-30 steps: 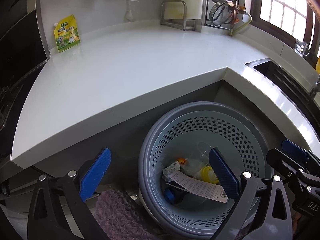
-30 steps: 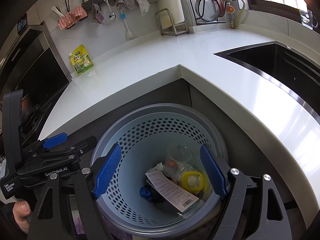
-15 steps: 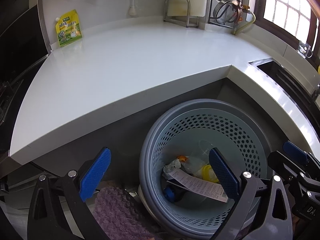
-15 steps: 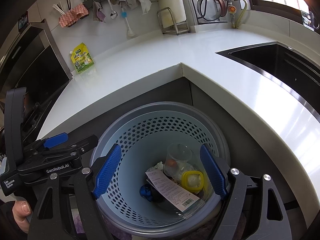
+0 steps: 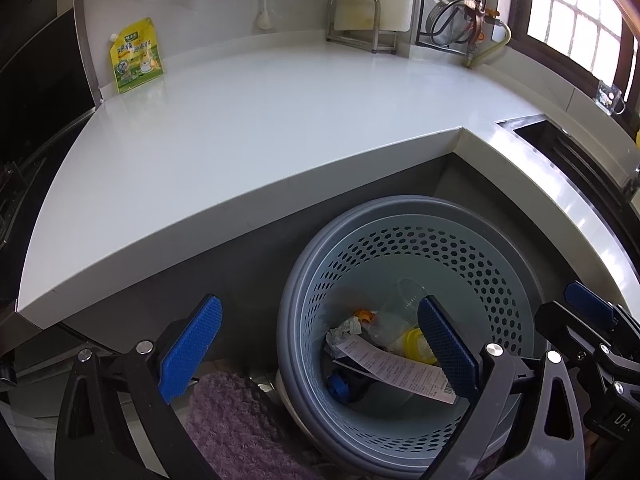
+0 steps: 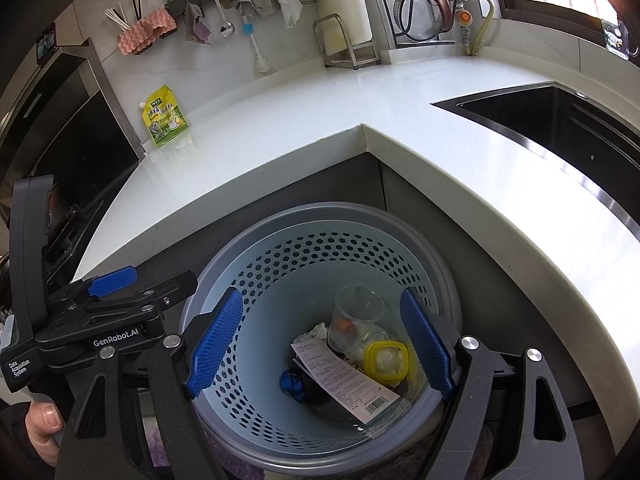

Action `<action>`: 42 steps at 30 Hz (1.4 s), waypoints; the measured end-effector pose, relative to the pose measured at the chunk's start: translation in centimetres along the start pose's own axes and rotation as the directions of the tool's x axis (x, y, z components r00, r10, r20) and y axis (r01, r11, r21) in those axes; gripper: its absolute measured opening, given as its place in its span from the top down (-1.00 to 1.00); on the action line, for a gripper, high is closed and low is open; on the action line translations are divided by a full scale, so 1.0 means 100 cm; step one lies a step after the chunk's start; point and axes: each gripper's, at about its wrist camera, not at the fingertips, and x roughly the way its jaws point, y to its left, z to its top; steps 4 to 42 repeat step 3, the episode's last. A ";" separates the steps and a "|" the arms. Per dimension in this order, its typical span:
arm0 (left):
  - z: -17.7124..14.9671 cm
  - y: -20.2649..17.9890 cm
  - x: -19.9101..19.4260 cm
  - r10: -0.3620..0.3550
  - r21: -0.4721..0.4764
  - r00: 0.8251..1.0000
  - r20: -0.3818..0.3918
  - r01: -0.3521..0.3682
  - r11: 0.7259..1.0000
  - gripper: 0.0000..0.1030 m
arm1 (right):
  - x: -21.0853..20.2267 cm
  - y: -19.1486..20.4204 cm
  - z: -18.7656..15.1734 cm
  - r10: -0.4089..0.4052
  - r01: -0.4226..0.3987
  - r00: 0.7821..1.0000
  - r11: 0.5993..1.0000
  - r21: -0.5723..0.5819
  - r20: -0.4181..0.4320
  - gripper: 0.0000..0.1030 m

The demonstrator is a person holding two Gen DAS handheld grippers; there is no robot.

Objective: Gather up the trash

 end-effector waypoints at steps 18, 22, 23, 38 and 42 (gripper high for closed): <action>-0.001 0.001 0.001 0.001 -0.003 1.000 -0.003 -0.001 1.000 -0.88 | 0.001 -0.001 -0.001 0.002 -0.002 1.000 1.000 0.003 -0.002 -0.50; -0.001 0.001 0.001 0.001 -0.003 1.000 -0.003 -0.001 1.000 -0.88 | 0.001 -0.001 -0.001 0.002 -0.002 1.000 1.000 0.003 -0.002 -0.50; -0.001 0.001 0.001 0.001 -0.003 1.000 -0.003 -0.001 1.000 -0.88 | 0.001 -0.001 -0.001 0.002 -0.002 1.000 1.000 0.003 -0.002 -0.50; -0.001 0.001 0.001 0.001 -0.003 1.000 -0.003 -0.001 1.000 -0.88 | 0.001 -0.001 -0.001 0.002 -0.002 1.000 1.000 0.003 -0.002 -0.50; -0.001 0.001 0.001 0.001 -0.003 1.000 -0.003 -0.001 1.000 -0.88 | 0.001 -0.001 -0.001 0.002 -0.002 1.000 1.000 0.003 -0.002 -0.50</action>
